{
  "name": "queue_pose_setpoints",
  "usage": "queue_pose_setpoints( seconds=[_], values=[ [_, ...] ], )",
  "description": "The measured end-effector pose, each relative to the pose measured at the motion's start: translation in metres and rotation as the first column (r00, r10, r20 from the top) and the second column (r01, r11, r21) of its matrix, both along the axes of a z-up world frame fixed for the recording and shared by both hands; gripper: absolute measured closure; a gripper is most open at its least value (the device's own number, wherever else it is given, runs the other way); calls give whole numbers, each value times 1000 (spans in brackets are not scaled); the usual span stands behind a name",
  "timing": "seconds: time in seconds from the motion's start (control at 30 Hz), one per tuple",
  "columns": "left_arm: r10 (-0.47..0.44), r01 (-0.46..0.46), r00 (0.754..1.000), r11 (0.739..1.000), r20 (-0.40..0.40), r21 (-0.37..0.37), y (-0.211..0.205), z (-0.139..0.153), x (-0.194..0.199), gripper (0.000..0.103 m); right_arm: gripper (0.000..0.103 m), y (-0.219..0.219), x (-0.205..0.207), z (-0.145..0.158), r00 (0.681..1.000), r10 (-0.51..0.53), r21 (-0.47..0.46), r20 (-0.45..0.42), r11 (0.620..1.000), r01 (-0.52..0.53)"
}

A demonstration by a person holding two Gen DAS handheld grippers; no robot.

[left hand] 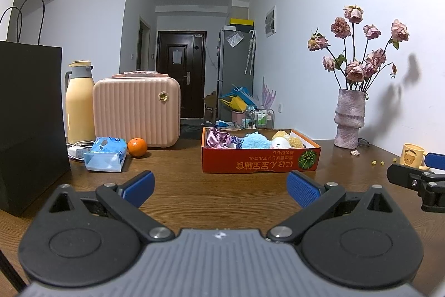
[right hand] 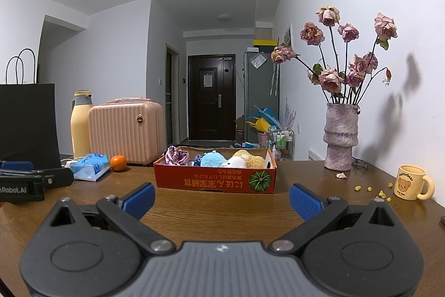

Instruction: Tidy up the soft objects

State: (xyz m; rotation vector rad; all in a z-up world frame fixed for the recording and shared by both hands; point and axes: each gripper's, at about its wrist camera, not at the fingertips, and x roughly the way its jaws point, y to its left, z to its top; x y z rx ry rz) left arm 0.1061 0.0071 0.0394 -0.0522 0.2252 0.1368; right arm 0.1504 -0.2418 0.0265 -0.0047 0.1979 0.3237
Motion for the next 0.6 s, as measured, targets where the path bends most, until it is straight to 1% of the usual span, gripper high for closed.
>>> queue_pose_setpoints(
  seconds=[0.4, 0.6],
  values=[
    [7, -7, 1000, 1000, -8, 6, 0, -1, 1, 0, 0, 2, 0, -1, 1000, 1, -4, -6, 1000, -1],
    [-33, 33, 999, 999, -16, -14, 2, -5, 5, 0, 0, 2, 5, -4, 1000, -1, -7, -16, 1000, 1]
  ],
)
